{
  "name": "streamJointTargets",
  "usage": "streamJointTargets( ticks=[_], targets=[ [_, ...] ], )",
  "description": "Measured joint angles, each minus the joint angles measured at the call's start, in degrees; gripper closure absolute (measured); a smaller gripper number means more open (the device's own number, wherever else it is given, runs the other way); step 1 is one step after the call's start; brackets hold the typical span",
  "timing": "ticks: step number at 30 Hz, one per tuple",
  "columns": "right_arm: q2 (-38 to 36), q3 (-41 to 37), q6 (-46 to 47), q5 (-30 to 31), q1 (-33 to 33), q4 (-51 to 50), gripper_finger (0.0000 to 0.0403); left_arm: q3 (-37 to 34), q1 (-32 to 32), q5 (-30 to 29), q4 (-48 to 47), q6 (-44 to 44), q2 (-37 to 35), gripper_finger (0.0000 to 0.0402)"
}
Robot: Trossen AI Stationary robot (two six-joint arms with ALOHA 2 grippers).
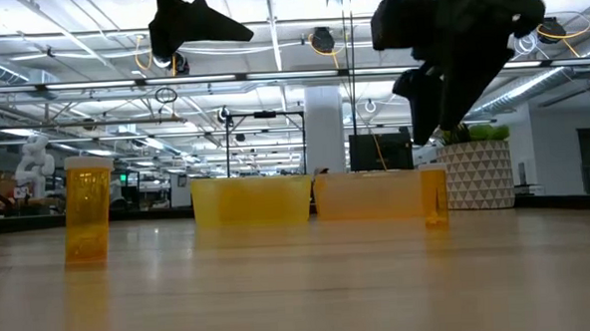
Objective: Pick and place medicine bottles into bin by pill shape (circle, oval)
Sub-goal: Put the small orange tablet bottle into the orange bin
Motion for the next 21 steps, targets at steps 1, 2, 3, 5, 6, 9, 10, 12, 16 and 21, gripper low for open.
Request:
streamJointTargets(
  ticks=[1,2,3,5,6,9,10,12,16,21],
  targets=[
    [-0.01,-0.57,-0.37,-0.01,-0.37,0.70,0.0136,0.00,0.00,0.00,0.00,-0.20,0.00,0.0092],
    [-0.02,-1.05,-0.67,0.03,-0.71,1.42,0.0136,0.00,0.00,0.00,0.00,-0.27,0.00,0.0092],
    [-0.02,-1.43,-0.91,0.17,-1.01,1.81,0.0136,0.00,0.00,0.00,0.01,-0.32,0.00,0.0092],
    [-0.02,-2.21,-1.42,0.03,-1.65,1.96,0.0137,0.00,0.00,0.00,0.02,-0.53,0.00,0.0092],
    [-0.02,-2.59,-1.91,-0.35,-1.87,2.42,0.0139,0.00,0.00,-0.02,0.02,-0.53,0.00,0.0092],
    [-0.02,-3.81,-3.07,-1.46,-2.55,4.98,0.0150,0.00,0.00,-0.02,0.02,-0.53,0.00,0.0092],
    [-0.02,-4.15,-3.46,-1.47,-2.74,5.44,0.0155,0.00,0.05,-0.02,0.02,-0.53,0.00,0.0092],
    [-0.02,-4.74,-3.84,-1.46,-3.03,6.69,0.0165,0.00,0.15,-0.02,0.02,-0.53,0.00,0.0092],
    [-0.02,-6.14,-4.17,-1.46,-3.29,8.04,0.0184,0.00,0.15,-0.02,0.02,-0.53,0.00,0.0092],
    [-0.02,-7.53,-4.49,-1.48,-3.27,8.47,0.0194,0.00,0.15,-0.05,0.00,-0.52,0.00,0.0092]
  ],
)
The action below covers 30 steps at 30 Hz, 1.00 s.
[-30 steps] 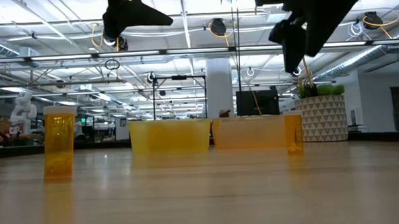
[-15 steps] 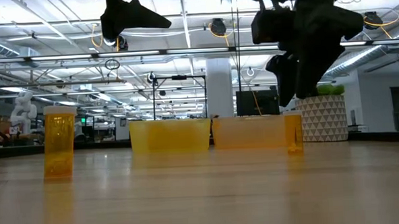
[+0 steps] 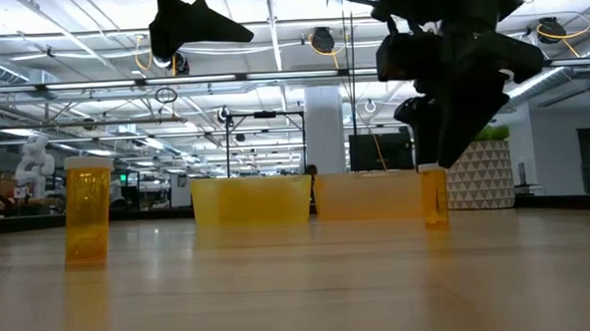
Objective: Pick and place medicine bottles into bin by pill shape (circle, oval)
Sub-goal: Put the small orange tablet bottle into the orange bin
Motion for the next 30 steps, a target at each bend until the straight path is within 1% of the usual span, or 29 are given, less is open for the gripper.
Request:
streamJointTargets(
  ticks=[14,24,30],
  targets=[
    [0.00,-2.12,-0.42,0.15,-0.02,2.69,0.0197,0.00,0.71,-0.50,-0.42,0.05,0.00,0.0092],
    [0.00,-2.12,-0.40,0.20,-0.02,3.58,0.0239,0.00,0.72,-0.48,-0.44,0.34,0.00,0.0092],
    [0.00,-2.12,-0.04,0.22,-0.02,3.56,0.0257,0.00,0.72,-0.48,-1.12,0.58,0.00,0.0092]
  ],
)
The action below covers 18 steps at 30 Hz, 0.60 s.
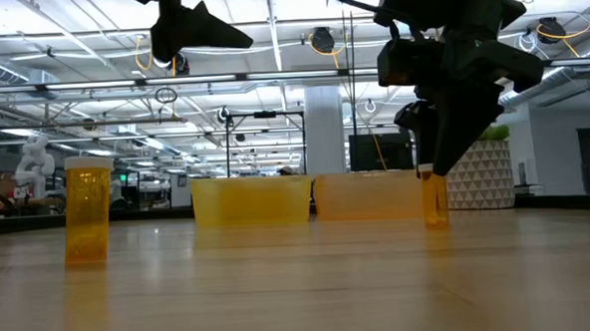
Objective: Pick and place medicine bottles into bin by pill shape (circle, oval)
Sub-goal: Put the small orange tablet bottle into the orange bin
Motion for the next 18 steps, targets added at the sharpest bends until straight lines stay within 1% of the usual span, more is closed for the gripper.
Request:
streamJointTargets(
  ticks=[12,18],
  targets=[
    [0.00,0.26,4.24,0.03,0.00,-0.54,0.0276,0.00,0.00,0.02,-0.19,0.00,0.00,0.0092],
    [-0.14,4.22,5.66,0.02,0.00,-3.83,0.0277,0.00,0.00,0.04,-0.59,-0.02,0.00,0.0092]
  ],
)
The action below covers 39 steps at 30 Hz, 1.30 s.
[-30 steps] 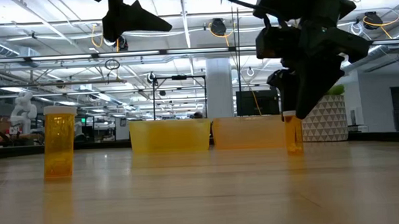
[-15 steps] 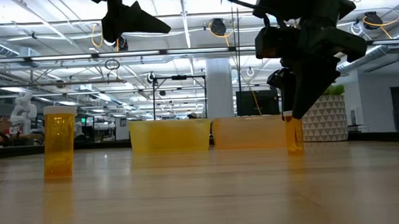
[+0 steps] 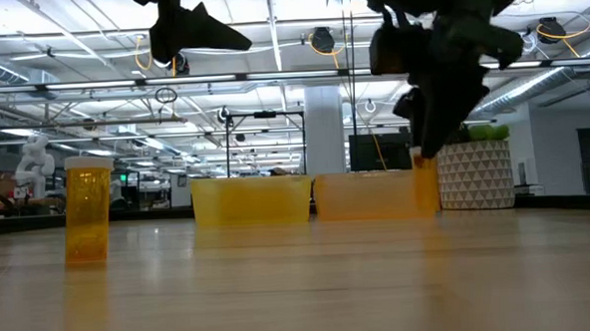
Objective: Pick and place medicine bottles into bin by pill shape (circle, oval)
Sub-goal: Put the small orange tablet bottle into the orange bin
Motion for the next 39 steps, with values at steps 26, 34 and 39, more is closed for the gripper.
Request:
streamJointTargets(
  ticks=[26,34,39],
  targets=[
    [-0.16,31.46,-4.27,-4.08,-15.66,-20.94,0.0277,0.00,-0.03,0.61,-2.62,-2.09,0.00,0.0092],
    [-0.16,32.85,-8.23,-4.66,-24.83,-23.76,0.0277,0.00,0.30,-0.65,-2.84,-2.12,0.00,0.0092],
    [-0.16,32.85,-12.27,-4.68,-31.56,-24.35,0.0277,0.00,1.88,-0.74,-2.86,-2.22,0.00,0.0092]
  ],
)
